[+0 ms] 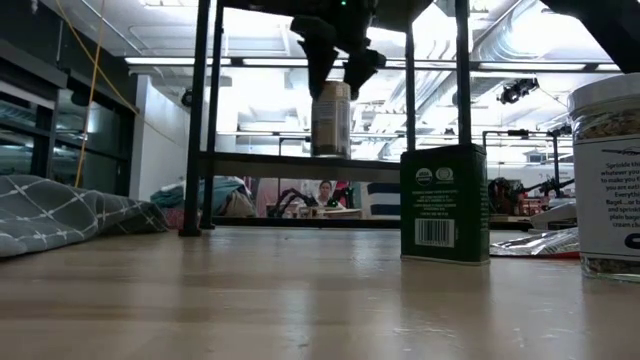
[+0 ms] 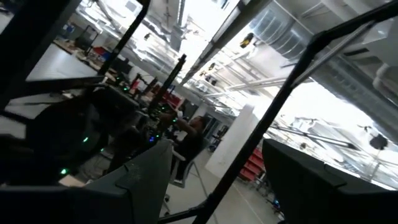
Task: Shelf spices
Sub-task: Put the gold seasoning bottle on the shelf
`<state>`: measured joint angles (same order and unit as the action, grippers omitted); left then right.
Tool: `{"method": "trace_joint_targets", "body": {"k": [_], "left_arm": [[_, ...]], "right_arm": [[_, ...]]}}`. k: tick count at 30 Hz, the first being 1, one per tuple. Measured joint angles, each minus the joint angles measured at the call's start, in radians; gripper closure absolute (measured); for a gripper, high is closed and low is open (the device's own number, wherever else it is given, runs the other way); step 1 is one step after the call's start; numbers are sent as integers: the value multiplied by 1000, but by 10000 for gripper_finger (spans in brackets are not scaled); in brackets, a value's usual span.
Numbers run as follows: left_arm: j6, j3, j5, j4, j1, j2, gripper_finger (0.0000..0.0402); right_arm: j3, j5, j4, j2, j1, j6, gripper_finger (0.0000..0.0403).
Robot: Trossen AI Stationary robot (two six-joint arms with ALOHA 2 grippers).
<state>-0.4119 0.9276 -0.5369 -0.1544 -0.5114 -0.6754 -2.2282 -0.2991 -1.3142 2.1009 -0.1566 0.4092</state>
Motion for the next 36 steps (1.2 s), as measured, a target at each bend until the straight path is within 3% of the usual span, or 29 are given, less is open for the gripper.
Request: {"method": "trace_joint_targets", "body": {"k": [6, 16, 21, 23, 26, 31, 32, 36], "left_arm": [[-6, 0, -33, 0, 0, -17, 154], [-45, 0, -58, 1, 0, -39, 154], [-49, 0, -59, 13, 0, -40, 154], [-49, 0, -54, 25, 0, -38, 154], [-43, 0, -52, 39, 0, -35, 154], [-23, 0, -51, 39, 0, -35, 154], [-23, 0, -51, 39, 0, -35, 154], [-23, 0, -50, 38, 0, -35, 154]], "right_arm": [[-4, -16, 49, -2, 1, -118, 22], [-3, -37, 243, -47, 32, -280, 18], [-3, -63, 228, -101, 105, -336, 29], [-3, -139, 179, -125, 157, -320, 53], [-4, -286, 41, -157, 234, -213, 126], [26, -409, -218, -150, 306, 97, 346], [54, -430, -225, -154, 314, 144, 373], [231, -477, -226, -213, 332, 397, 388]]}}
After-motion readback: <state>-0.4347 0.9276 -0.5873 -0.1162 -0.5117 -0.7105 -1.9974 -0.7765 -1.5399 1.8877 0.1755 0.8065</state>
